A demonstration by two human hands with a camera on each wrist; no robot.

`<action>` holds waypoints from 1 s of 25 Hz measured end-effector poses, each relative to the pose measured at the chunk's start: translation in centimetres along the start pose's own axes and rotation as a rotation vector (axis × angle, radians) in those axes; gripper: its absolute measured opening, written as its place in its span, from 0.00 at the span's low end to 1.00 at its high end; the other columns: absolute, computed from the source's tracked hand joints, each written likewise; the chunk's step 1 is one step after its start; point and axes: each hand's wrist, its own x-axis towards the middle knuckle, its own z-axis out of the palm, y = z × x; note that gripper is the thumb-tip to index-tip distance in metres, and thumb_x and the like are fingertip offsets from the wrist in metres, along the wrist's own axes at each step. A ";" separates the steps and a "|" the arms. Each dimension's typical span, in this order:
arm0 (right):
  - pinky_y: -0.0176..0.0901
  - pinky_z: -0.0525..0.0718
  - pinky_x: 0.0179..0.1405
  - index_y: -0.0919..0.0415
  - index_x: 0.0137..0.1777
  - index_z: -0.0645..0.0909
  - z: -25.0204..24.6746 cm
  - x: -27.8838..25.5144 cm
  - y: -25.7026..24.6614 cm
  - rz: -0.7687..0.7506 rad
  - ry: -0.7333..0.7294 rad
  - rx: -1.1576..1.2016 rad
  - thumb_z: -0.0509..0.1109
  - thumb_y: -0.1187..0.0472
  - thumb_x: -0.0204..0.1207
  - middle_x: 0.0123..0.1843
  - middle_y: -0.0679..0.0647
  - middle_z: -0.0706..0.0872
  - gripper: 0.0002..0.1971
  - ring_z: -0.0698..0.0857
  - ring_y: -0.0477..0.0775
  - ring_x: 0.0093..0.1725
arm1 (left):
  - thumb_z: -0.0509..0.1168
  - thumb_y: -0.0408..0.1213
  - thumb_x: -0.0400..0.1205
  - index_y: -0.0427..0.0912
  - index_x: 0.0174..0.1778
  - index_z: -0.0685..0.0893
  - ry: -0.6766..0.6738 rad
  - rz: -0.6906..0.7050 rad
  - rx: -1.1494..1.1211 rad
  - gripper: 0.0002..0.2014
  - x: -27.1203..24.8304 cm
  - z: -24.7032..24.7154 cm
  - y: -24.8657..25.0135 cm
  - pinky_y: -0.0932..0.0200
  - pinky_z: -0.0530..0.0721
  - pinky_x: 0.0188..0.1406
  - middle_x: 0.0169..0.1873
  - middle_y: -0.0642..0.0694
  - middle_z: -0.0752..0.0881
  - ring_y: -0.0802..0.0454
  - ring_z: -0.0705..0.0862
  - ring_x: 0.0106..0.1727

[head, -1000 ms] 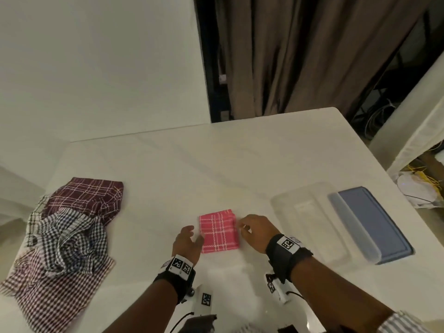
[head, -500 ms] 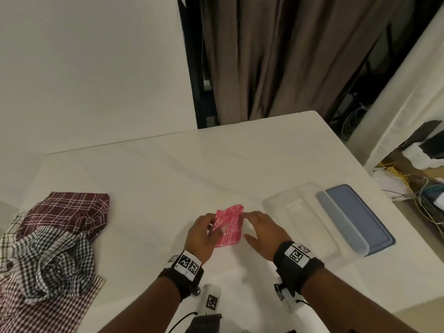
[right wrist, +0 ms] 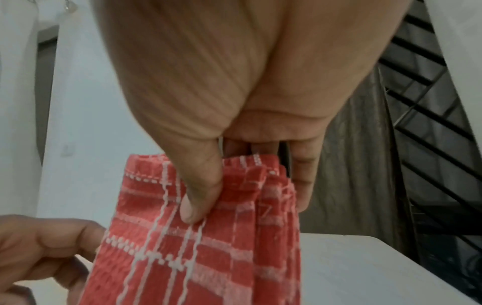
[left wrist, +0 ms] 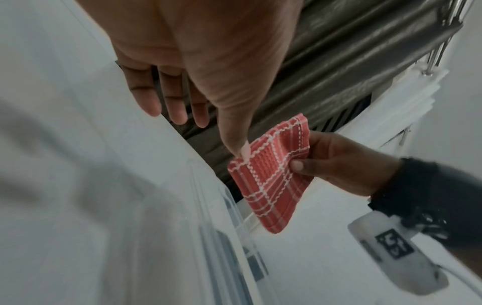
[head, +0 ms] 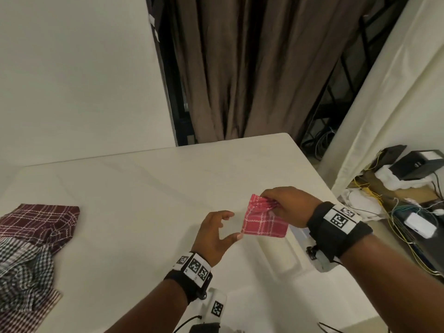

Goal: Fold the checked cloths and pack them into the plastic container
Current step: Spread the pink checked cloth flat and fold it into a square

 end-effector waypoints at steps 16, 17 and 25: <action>0.53 0.84 0.55 0.49 0.63 0.79 11.3 3.7 7.0 -0.066 -0.628 -0.298 0.70 0.53 0.74 0.54 0.48 0.88 0.17 0.87 0.55 0.51 | 0.47 0.80 0.69 0.72 0.78 0.65 -0.146 -0.131 0.606 0.40 -1.6 8.5 -0.3 0.49 0.70 0.73 0.77 0.63 0.72 0.55 0.67 0.77; 0.55 0.86 0.54 0.49 0.62 0.79 11.6 3.6 7.3 -0.078 -0.595 -0.319 0.69 0.51 0.74 0.53 0.49 0.87 0.16 0.87 0.55 0.50 | 0.45 0.81 0.68 0.71 0.78 0.65 -0.136 -0.146 0.609 0.41 -1.7 8.6 -0.1 0.49 0.70 0.73 0.77 0.63 0.72 0.55 0.67 0.77; 0.58 0.84 0.57 0.52 0.69 0.73 12.2 3.2 8.2 -0.067 -0.471 -0.277 0.68 0.41 0.72 0.65 0.53 0.80 0.28 0.84 0.58 0.59 | 0.56 0.72 0.76 0.68 0.81 0.61 -0.161 -0.236 0.700 0.36 -1.8 9.6 2.0 0.50 0.68 0.75 0.77 0.60 0.72 0.55 0.66 0.78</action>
